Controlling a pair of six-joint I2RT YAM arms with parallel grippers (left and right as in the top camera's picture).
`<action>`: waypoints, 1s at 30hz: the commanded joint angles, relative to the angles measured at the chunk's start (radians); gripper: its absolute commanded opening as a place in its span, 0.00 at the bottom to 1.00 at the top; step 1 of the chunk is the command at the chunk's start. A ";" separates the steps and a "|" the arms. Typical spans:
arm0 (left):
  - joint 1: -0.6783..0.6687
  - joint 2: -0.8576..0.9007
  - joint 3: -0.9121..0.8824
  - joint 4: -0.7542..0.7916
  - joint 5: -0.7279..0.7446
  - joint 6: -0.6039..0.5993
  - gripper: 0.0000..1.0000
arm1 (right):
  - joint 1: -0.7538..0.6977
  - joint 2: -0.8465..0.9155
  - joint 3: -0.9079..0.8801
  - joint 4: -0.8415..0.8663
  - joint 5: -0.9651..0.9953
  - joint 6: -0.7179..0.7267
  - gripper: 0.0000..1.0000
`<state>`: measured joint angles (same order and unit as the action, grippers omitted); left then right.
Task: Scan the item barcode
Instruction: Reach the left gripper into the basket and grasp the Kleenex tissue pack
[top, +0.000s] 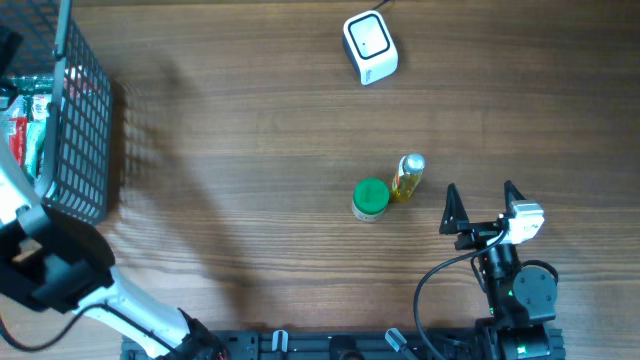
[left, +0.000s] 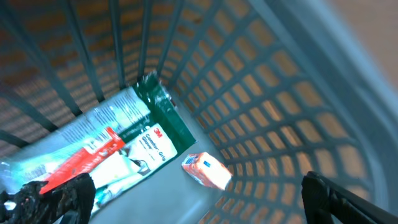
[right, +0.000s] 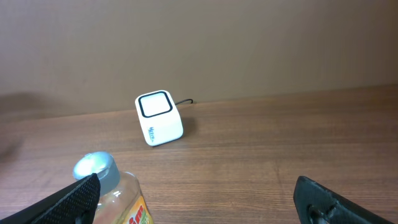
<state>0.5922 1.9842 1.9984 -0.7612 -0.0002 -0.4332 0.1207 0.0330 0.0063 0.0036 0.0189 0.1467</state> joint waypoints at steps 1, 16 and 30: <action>0.004 0.091 -0.002 0.046 0.039 -0.099 1.00 | -0.003 0.001 -0.001 0.003 -0.013 0.013 1.00; -0.041 0.278 -0.003 0.080 0.108 -0.199 0.55 | -0.003 0.001 -0.001 0.003 -0.013 0.013 1.00; -0.084 0.357 -0.003 0.167 0.100 -0.238 0.57 | -0.003 0.001 -0.001 0.003 -0.014 0.013 1.00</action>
<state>0.5148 2.2959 1.9980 -0.5972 0.0998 -0.6529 0.1207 0.0330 0.0063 0.0036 0.0189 0.1467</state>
